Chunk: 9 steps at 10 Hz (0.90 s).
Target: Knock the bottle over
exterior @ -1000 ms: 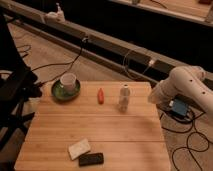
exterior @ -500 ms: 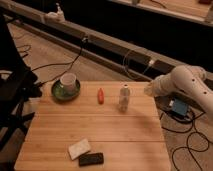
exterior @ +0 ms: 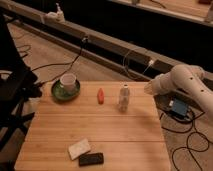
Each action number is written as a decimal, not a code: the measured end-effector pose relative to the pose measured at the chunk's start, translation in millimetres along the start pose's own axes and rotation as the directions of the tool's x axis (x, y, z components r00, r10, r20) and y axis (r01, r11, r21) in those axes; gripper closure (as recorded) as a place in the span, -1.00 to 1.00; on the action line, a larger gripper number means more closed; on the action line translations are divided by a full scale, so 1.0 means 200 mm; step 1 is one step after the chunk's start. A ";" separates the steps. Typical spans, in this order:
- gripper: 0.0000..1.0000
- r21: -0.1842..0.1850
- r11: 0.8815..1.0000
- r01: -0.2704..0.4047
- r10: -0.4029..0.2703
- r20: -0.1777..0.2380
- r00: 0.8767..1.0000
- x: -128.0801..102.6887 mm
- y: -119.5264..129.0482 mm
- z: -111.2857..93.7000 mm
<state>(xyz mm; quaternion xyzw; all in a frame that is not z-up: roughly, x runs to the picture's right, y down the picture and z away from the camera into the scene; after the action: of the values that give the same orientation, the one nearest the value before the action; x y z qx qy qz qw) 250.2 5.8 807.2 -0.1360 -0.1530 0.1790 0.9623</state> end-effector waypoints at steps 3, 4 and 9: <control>1.00 -0.008 1.000 0.012 -0.012 -0.015 1.000 0.00 -0.05 0.13; 1.00 -0.014 1.000 0.021 -0.021 -0.018 1.000 -0.01 -0.05 0.18; 1.00 -0.051 0.998 0.021 -0.018 0.054 0.998 -0.17 0.00 0.29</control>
<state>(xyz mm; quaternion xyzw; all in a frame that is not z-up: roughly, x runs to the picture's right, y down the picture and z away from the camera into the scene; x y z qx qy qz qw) 199.8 5.0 852.8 -0.1546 -0.1848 0.1693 0.9557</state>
